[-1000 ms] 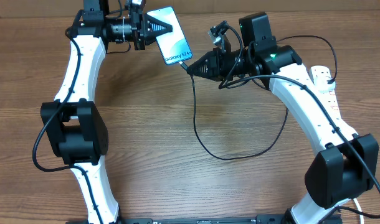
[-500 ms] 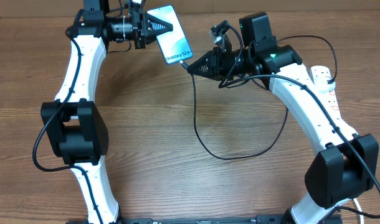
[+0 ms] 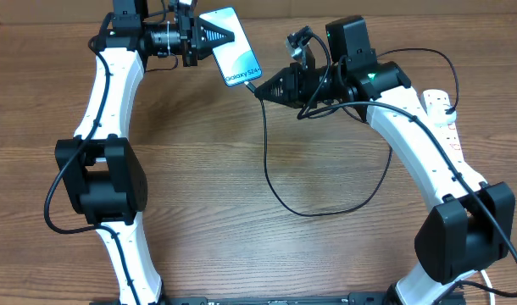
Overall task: Plug charger to phone and switch on socket
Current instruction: 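Push the plug upward into the phone's port with the right gripper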
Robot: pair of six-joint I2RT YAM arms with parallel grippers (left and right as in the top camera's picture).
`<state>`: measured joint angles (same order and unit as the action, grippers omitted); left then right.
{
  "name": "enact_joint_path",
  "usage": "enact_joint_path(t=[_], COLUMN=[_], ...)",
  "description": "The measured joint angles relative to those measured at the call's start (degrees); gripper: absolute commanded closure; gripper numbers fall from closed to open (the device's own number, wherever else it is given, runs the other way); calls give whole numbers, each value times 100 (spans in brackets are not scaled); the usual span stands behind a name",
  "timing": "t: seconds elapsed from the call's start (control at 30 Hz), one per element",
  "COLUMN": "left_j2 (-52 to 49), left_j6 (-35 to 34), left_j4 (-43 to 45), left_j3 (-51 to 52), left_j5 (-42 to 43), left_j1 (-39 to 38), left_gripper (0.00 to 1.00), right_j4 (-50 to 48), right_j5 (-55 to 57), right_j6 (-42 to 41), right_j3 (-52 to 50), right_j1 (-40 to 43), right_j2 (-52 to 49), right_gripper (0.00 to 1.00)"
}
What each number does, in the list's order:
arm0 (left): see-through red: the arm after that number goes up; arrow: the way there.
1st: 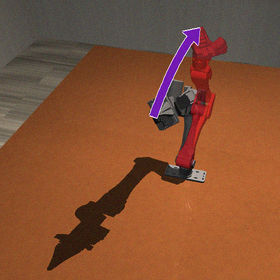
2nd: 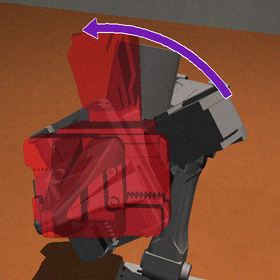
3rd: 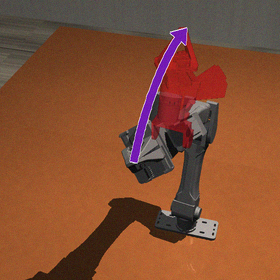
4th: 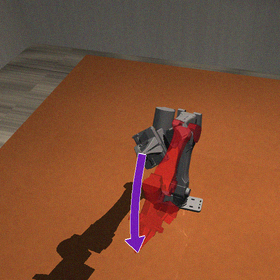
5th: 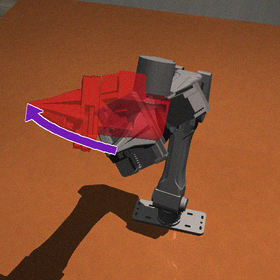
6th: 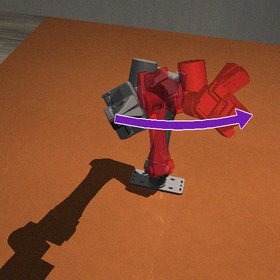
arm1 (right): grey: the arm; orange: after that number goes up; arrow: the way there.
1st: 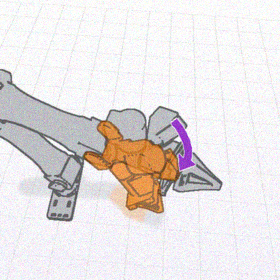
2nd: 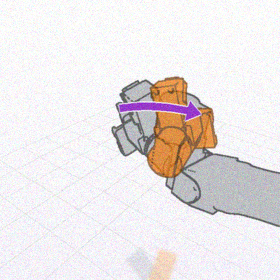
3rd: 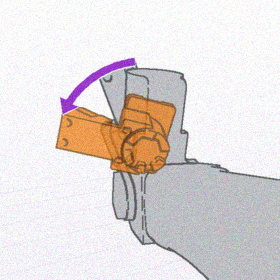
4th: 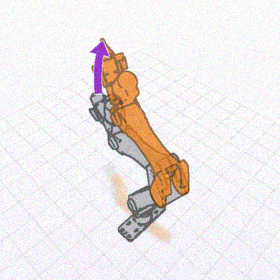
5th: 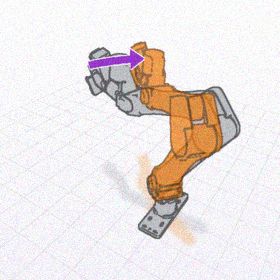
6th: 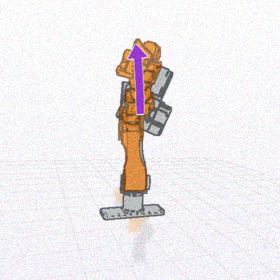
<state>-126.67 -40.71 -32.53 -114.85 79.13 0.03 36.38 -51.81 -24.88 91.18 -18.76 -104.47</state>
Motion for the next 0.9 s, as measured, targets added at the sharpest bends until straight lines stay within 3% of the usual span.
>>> enact_joint_path(t=[0.9], left_j2=[0], left_j6=[-354], left_j4=[0], left_j3=[0], left_j5=[-293], left_j1=[-33], left_gripper=[96], right_j4=[22], right_j5=[227], right_j6=[-184], right_j3=[0], right_j1=[-13], right_j2=[0], right_gripper=[96])
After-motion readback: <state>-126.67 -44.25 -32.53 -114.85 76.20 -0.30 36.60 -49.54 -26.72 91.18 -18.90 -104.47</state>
